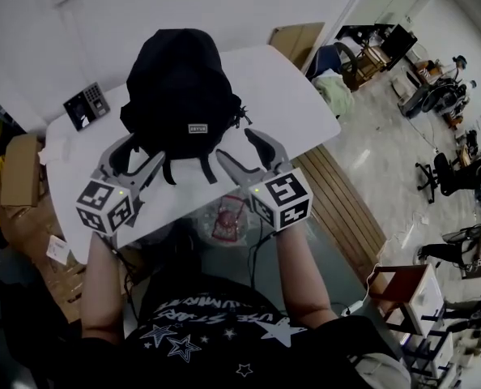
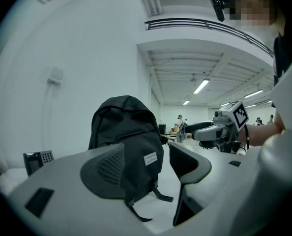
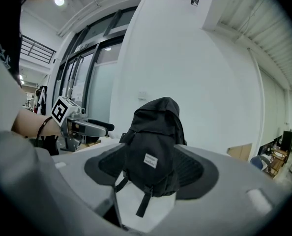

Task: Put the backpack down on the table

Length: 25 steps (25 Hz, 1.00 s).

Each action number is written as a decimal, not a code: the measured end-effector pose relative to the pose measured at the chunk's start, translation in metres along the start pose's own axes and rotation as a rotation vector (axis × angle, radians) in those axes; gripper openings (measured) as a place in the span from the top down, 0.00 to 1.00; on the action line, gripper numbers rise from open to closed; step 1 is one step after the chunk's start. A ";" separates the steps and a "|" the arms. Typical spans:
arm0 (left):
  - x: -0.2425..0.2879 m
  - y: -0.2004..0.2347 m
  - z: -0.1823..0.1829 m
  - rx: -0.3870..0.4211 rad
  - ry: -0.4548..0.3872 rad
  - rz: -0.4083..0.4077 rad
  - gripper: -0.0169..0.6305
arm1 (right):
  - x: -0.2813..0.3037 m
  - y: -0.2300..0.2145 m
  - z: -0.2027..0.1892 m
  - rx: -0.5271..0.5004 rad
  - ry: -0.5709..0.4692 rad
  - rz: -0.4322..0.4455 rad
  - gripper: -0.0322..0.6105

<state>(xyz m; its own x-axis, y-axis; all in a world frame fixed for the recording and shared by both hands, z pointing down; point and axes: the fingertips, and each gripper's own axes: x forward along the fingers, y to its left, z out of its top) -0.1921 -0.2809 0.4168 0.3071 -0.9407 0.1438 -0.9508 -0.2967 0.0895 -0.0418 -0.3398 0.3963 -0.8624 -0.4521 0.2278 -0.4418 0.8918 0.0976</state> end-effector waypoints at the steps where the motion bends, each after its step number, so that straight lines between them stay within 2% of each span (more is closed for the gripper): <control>1: -0.004 -0.010 -0.001 -0.003 -0.001 0.000 0.53 | -0.009 0.005 -0.003 0.000 0.002 0.006 0.49; 13: -0.063 -0.117 -0.017 -0.020 -0.002 0.028 0.54 | -0.101 0.065 -0.015 0.016 -0.035 0.110 0.49; 14: -0.067 -0.127 -0.020 -0.018 0.004 0.025 0.57 | -0.108 0.069 -0.016 0.017 -0.038 0.118 0.50; 15: -0.071 -0.137 -0.023 -0.015 0.011 0.022 0.63 | -0.115 0.072 -0.017 0.019 -0.043 0.122 0.59; 16: -0.075 -0.146 -0.026 -0.012 0.019 0.018 0.66 | -0.122 0.075 -0.018 0.022 -0.046 0.126 0.64; 18: -0.081 -0.164 -0.032 -0.010 0.037 0.013 0.67 | -0.133 0.081 -0.023 0.035 -0.048 0.138 0.68; 20: -0.089 -0.178 -0.036 -0.015 0.042 0.012 0.83 | -0.142 0.089 -0.029 0.045 -0.043 0.157 0.77; 22: -0.096 -0.188 -0.038 -0.023 0.041 0.008 0.84 | -0.149 0.098 -0.035 0.044 -0.033 0.175 0.89; 25: -0.103 -0.198 -0.040 -0.021 0.043 -0.003 0.89 | -0.154 0.109 -0.042 0.035 -0.011 0.193 0.93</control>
<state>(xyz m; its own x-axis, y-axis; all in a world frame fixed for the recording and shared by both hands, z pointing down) -0.0338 -0.1186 0.4235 0.3121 -0.9317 0.1857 -0.9488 -0.2957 0.1110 0.0528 -0.1722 0.4130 -0.9344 -0.2730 0.2288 -0.2760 0.9610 0.0192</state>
